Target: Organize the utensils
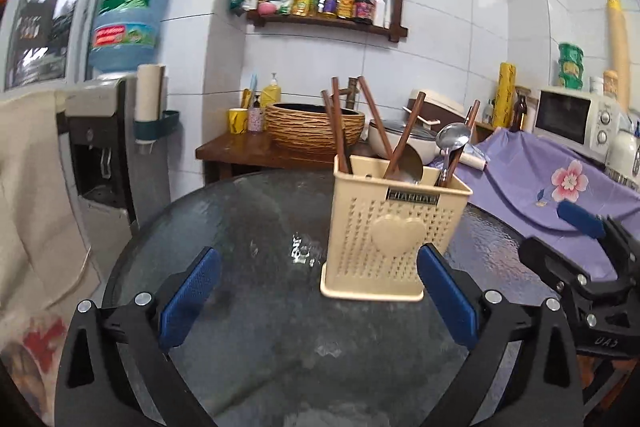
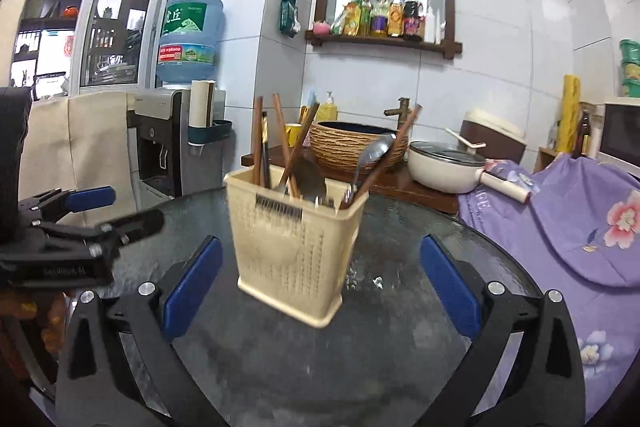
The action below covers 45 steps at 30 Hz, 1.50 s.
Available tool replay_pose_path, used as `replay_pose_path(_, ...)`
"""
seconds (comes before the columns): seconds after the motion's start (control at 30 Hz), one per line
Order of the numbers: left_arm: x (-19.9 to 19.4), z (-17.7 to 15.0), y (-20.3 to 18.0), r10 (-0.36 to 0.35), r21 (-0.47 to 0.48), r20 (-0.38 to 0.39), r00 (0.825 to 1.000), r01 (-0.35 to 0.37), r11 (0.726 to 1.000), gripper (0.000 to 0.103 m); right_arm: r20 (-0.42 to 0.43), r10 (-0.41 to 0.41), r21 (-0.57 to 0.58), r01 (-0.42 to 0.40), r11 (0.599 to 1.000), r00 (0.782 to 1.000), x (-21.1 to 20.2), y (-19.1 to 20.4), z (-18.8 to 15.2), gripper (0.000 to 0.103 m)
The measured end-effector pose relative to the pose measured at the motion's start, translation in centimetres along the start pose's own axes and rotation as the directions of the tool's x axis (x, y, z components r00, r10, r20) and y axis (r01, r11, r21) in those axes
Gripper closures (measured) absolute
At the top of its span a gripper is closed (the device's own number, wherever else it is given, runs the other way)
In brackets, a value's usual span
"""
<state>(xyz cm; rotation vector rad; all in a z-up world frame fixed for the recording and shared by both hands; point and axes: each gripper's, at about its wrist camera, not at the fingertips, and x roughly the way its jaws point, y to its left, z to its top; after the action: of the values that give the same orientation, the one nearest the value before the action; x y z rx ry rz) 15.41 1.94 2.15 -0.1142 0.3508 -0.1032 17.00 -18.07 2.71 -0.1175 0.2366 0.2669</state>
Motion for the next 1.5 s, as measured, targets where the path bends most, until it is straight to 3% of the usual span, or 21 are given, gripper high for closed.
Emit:
replay_pose_path(0.17, -3.5, -3.6, 1.5, 0.009, -0.033, 0.043, 0.999, -0.008, 0.999, 0.006, -0.07, 0.051, 0.01, -0.05, 0.999, 0.996, -3.0, 0.1, -4.7, 0.006)
replay_pose_path(0.33, -6.5, -6.6, 0.3, 0.048, 0.034, 0.033, 0.998, -0.049, 0.998, 0.006, -0.103, 0.023, 0.044, -0.018, 0.999, 0.994, -6.8, -0.3, -8.1, 0.006)
replay_pose_path(0.47, -7.9, -7.7, -1.6, -0.01, 0.053, -0.014, 1.0, 0.011, 0.999, 0.006, -0.068, 0.065, 0.08, -0.06, 0.995, 0.996, -10.0, -0.8, -9.4, 0.006)
replay_pose_path(0.53, -8.3, -7.9, -2.4, -0.042, 0.054, -0.039, 0.998, 0.044, 0.998, 0.006, -0.057, 0.071, 0.099, -0.065, 0.993, 0.996, -11.1, -1.1, -9.7, 0.006)
replay_pose_path(0.73, -9.7, -8.1, -4.5, -0.028, 0.126, -0.02, 0.999, 0.03, 0.992, 0.006, -0.04, 0.06, 0.093, -0.056, 0.994, 0.997, -12.5, -1.3, -9.4, 0.006)
replay_pose_path(0.97, -10.5, -8.0, -4.5, -0.004, 0.13, 0.01, 1.0, 0.003, 0.991, 0.006, -0.03, 0.057, 0.095, -0.054, 0.994, 0.998, -12.9, -1.7, -9.0, 0.006)
replay_pose_path(1.5, -10.9, -7.8, -4.0, -0.03, 0.105, 0.017, 0.999, 0.028, 0.994, 0.006, -0.037, 0.056, 0.101, -0.052, 0.994, 0.998, -12.7, -1.6, -8.5, 0.006)
